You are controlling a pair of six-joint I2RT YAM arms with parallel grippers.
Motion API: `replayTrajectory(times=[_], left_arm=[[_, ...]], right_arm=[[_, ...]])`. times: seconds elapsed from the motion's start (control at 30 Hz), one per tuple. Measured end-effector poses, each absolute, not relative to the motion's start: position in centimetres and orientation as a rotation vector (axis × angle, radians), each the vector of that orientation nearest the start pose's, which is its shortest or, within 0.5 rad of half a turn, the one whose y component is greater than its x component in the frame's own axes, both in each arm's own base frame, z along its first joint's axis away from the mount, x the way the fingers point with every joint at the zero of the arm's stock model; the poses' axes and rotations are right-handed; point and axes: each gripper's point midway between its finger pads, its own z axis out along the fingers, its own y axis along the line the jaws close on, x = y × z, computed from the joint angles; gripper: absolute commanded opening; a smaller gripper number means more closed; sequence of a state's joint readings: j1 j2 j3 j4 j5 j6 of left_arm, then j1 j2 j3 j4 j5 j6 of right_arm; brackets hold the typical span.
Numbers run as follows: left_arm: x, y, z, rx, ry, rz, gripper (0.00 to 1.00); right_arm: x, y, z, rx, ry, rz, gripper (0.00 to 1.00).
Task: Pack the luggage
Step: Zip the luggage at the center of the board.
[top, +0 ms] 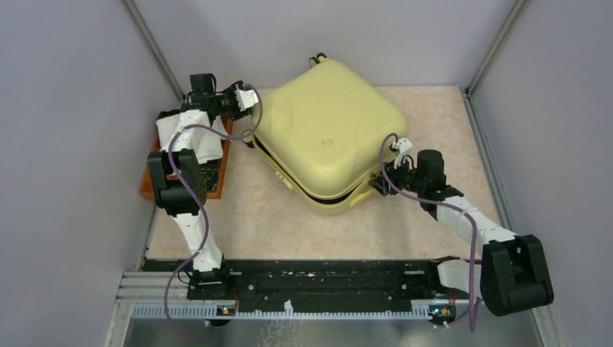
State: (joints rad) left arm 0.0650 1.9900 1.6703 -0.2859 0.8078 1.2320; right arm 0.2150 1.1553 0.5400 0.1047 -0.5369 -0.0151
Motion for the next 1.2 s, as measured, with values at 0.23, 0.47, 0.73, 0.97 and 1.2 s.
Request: replayTrajectory(times=[0.23, 0.47, 0.73, 0.97, 1.2], left_arm=[[56.0, -6.3, 19.6, 1.421, 1.372, -0.048, 0.21], [55.9, -6.4, 19.6, 1.401, 1.389, -0.067, 0.09], [55.5, -6.8, 19.7, 1.339, 1.443, -0.138, 0.0], [54.8, -7.1, 21.0, 1.282, 1.473, -0.181, 0.0], [53.7, -7.1, 22.9, 1.265, 1.468, -0.168, 0.0]], right_arm=[[29.4, 16.1, 10.5, -0.576, 2.032, 0.709, 0.19], [29.4, 16.2, 11.0, -0.537, 2.034, 0.718, 0.0], [28.7, 15.5, 11.9, -0.47, 2.014, 0.659, 0.0], [27.6, 16.7, 12.5, -0.504, 1.996, 0.645, 0.0], [26.3, 17.1, 12.7, -0.514, 1.987, 0.625, 0.0]])
